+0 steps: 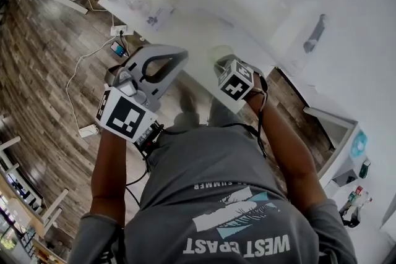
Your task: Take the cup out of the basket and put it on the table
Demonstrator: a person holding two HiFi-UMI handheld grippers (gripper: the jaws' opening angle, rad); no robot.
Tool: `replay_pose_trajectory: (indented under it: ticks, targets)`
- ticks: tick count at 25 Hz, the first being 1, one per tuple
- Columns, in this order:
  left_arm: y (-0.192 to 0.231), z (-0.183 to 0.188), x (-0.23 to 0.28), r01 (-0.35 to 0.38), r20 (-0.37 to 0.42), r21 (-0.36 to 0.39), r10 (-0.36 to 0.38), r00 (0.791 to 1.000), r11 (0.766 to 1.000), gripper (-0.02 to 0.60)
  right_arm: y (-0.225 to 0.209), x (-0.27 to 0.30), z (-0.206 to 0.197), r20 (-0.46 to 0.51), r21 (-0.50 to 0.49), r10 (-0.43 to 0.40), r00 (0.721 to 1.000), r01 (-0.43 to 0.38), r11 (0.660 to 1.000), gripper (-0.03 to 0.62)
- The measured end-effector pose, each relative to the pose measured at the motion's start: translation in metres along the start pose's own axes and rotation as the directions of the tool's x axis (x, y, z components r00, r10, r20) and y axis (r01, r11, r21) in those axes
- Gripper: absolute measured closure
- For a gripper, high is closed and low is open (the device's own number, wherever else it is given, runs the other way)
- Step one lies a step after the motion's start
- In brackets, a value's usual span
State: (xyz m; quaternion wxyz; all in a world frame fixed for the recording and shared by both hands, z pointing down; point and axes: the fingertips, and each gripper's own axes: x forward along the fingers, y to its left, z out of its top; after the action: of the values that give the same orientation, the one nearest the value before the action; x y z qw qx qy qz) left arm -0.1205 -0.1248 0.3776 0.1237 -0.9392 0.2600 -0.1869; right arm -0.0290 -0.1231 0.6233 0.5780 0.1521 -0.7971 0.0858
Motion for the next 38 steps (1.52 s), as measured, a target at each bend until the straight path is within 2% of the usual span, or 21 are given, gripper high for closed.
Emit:
replay_pose_trajectory:
  ticks: [6, 12, 18, 22, 24, 29, 35, 38]
  targets:
    - [-0.002, -0.001, -0.002, -0.004, -0.002, -0.007, 0.004, 1.000, 1.000, 0.574, 0.003, 0.012, -0.003, -0.065, -0.019, 0.012, 0.998, -0.014, 1.000, 0.565]
    - [-0.005, 0.002, -0.006, -0.005, -0.001, -0.002, 0.005, 1.000, 1.000, 0.574, -0.003, 0.010, 0.003, -0.069, -0.034, -0.011, 0.998, 0.009, 0.999, 0.552]
    - [-0.007, 0.004, -0.010, -0.007, 0.004, 0.007, 0.007, 1.000, 1.000, 0.574, -0.005, -0.008, 0.011, -0.007, -0.021, -0.043, 0.999, 0.042, 0.999, 0.531]
    - [-0.009, 0.009, -0.015, -0.009, 0.009, 0.017, 0.008, 1.000, 1.000, 0.574, -0.004, -0.041, 0.030, 0.129, 0.007, -0.100, 0.987, 0.100, 0.995, 0.536]
    - [-0.010, 0.011, -0.018, -0.008, 0.013, 0.024, 0.008, 1.000, 1.000, 0.574, -0.002, -0.067, 0.046, 0.233, 0.011, -0.136, 0.963, 0.138, 0.990, 0.580]
    - [-0.009, 0.016, -0.021, -0.003, 0.026, 0.042, 0.002, 1.000, 0.999, 0.574, 0.002, -0.137, 0.086, 0.442, 0.027, -0.215, 0.871, 0.227, 0.973, 0.582]
    - [-0.012, 0.025, -0.026, 0.003, 0.046, 0.067, -0.006, 0.999, 0.998, 0.574, 0.009, -0.214, 0.115, 0.589, 0.051, -0.284, 0.756, 0.316, 0.947, 0.582]
    - [-0.012, 0.030, -0.028, 0.005, 0.055, 0.077, -0.009, 0.998, 0.997, 0.574, 0.013, -0.241, 0.124, 0.636, 0.035, -0.297, 0.712, 0.358, 0.933, 0.582]
